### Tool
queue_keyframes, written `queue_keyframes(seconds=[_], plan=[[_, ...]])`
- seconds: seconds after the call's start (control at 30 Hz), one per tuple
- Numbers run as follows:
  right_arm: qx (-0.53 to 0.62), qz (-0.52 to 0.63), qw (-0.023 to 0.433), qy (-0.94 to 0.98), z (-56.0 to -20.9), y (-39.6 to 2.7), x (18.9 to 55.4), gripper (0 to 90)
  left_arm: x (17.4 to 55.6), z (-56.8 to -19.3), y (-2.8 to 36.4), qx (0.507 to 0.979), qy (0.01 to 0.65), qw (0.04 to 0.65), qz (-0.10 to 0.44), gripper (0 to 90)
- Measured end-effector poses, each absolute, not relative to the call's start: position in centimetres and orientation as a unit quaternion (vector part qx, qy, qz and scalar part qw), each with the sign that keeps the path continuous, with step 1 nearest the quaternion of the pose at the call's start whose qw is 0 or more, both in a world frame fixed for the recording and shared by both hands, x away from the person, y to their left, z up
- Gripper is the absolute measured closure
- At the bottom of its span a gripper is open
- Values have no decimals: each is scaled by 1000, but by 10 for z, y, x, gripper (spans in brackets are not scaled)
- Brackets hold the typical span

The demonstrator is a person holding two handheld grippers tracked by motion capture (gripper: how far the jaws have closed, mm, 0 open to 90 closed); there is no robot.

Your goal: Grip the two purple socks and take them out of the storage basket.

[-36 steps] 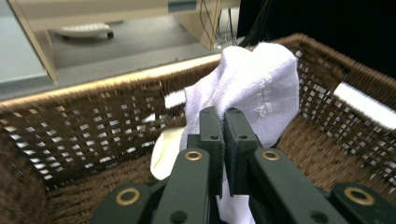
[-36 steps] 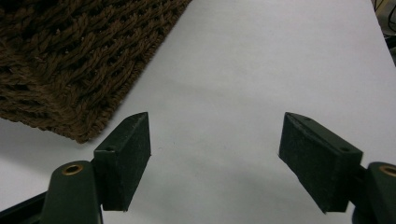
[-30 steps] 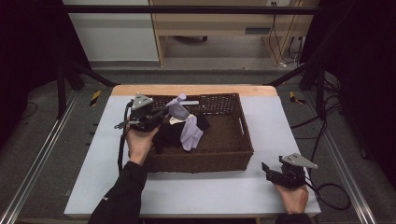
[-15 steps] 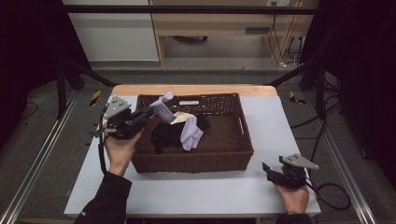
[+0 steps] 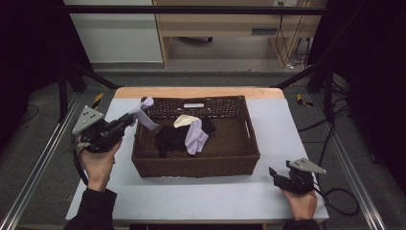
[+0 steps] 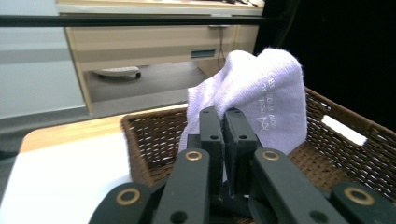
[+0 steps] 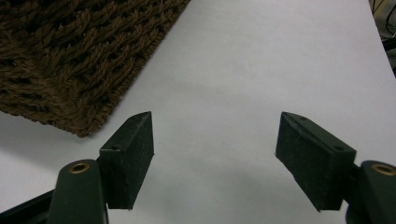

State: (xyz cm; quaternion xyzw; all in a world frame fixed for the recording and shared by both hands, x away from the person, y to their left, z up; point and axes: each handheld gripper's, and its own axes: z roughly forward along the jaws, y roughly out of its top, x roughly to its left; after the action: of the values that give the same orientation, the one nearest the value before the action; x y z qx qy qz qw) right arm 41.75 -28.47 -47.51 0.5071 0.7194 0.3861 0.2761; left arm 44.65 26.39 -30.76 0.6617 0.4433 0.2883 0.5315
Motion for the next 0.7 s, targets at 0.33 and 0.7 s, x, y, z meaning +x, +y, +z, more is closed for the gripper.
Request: queue_keyframes(seconds=[0.33,0.7], plan=[[509,387,274,718,-475,-285,417,279,434,-320,302,636,478,527,298,861],[510,387,273,718,-475,-285,416,279,428,-356,326,627,524,488,309,861]])
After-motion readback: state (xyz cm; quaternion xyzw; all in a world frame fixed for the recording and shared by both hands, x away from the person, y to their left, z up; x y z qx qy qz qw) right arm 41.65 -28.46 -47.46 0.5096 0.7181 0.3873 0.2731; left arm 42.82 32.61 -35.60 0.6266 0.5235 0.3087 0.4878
